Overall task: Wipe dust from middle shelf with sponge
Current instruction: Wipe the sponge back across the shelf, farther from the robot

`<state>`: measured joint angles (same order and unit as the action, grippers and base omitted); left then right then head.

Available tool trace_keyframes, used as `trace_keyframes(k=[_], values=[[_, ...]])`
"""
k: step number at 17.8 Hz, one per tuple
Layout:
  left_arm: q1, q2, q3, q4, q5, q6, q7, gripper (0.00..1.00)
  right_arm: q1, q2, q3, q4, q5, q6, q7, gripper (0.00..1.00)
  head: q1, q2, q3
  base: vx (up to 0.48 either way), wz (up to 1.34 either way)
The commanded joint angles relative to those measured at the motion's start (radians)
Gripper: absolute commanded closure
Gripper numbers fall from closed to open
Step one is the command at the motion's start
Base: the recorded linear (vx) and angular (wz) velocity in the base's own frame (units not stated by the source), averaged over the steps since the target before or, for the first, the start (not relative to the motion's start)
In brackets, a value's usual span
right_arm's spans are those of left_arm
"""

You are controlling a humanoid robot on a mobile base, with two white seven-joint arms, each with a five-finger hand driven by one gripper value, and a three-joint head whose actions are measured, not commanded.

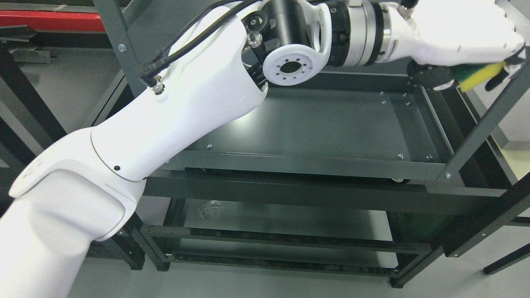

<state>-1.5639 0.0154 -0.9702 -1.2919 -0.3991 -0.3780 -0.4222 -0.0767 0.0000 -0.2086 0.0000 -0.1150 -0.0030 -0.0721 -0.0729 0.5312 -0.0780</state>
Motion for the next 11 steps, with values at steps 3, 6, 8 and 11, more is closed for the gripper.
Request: trace_keyframes(k=[3,6,8,11], values=[[0.143,0.002,-0.046,0.037,-0.047,-0.041,-0.022,0.97,0.0,-0.017,0.0,-0.017,0.0,0.074,0.0,0.0,0.0,0.0,0.0,0.0,0.0],[0.246,0.002,0.1,0.028,-0.122,-0.081,-0.076,0.97,0.0,-0.017,0.0,-0.017,0.0,0.074,0.0,0.0,0.0,0.0,0.0,0.0,0.0],[0.262,0.002,0.18,0.017,-0.142,-0.11,-0.09,0.98,0.0,-0.017,0.0,-0.017,0.0,0.074,0.0,0.0,0.0,0.0,0.0,0.0,0.0],[0.252,0.002,0.28,-0.02,-0.141,-0.114,-0.09,0.98,0.0,-0.017,0.0,-0.017,0.0,0.074,0.0,0.0,0.0,0.0,0.0,0.0,0.0]])
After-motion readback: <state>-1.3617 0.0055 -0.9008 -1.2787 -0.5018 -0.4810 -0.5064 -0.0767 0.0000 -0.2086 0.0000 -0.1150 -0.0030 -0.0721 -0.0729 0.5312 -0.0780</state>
